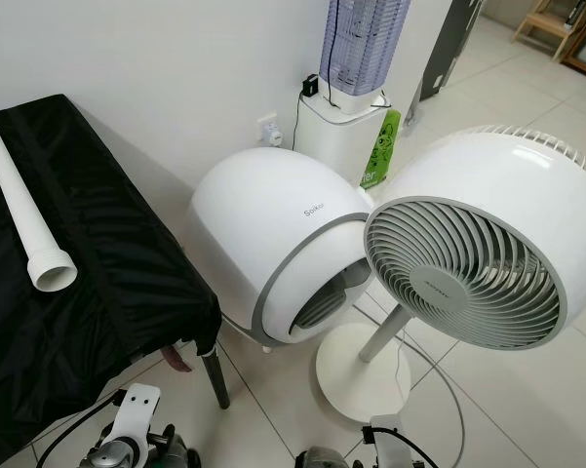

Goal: Building children table

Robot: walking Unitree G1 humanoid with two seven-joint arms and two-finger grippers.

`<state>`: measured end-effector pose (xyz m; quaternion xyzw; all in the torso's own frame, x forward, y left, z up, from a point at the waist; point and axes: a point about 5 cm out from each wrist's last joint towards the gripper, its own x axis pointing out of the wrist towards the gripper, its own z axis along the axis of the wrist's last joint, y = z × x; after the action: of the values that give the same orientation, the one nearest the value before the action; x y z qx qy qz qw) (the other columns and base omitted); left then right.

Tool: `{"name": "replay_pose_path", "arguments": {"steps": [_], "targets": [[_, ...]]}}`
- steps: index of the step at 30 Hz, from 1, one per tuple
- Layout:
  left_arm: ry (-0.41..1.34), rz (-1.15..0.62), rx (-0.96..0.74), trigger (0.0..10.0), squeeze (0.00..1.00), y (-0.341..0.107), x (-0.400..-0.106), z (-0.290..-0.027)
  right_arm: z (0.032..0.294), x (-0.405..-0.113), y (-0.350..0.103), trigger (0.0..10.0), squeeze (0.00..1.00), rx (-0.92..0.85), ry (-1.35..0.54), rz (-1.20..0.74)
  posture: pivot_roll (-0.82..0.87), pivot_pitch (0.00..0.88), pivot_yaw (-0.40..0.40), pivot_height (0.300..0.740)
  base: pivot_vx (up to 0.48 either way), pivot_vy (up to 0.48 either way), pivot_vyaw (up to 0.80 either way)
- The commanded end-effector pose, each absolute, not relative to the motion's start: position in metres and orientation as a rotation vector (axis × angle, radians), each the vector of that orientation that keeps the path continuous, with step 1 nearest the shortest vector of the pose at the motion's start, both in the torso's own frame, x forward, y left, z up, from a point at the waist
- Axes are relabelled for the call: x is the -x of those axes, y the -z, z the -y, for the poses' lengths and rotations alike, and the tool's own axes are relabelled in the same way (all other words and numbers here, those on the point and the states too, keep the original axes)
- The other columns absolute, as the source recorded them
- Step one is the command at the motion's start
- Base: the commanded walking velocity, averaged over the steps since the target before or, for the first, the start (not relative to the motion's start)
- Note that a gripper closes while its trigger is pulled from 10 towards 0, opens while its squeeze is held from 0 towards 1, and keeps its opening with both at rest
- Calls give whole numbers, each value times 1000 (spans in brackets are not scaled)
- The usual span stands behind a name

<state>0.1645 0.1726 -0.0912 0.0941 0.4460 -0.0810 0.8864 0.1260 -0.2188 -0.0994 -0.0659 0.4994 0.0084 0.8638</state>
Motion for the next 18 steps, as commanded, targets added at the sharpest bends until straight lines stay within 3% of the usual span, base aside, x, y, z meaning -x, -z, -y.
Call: {"name": "replay_pose_path", "arguments": {"steps": [1,10,18], "targets": [[186,-961,-174,10000,0,96,-155,-169,221,-123,100,10000,0,155,-21,-1052,-6,0,-51,740,0,0,0],[141,-961,-141,10000,0,96,-154,-167,219,-118,102,10000,0,189,-74,-1074,29,0,-48,740,0,0,0],[150,-960,-164,10000,0,95,-157,-169,214,-117,103,10000,0,180,-84,-1077,40,0,-37,740,0,0,613]]}}
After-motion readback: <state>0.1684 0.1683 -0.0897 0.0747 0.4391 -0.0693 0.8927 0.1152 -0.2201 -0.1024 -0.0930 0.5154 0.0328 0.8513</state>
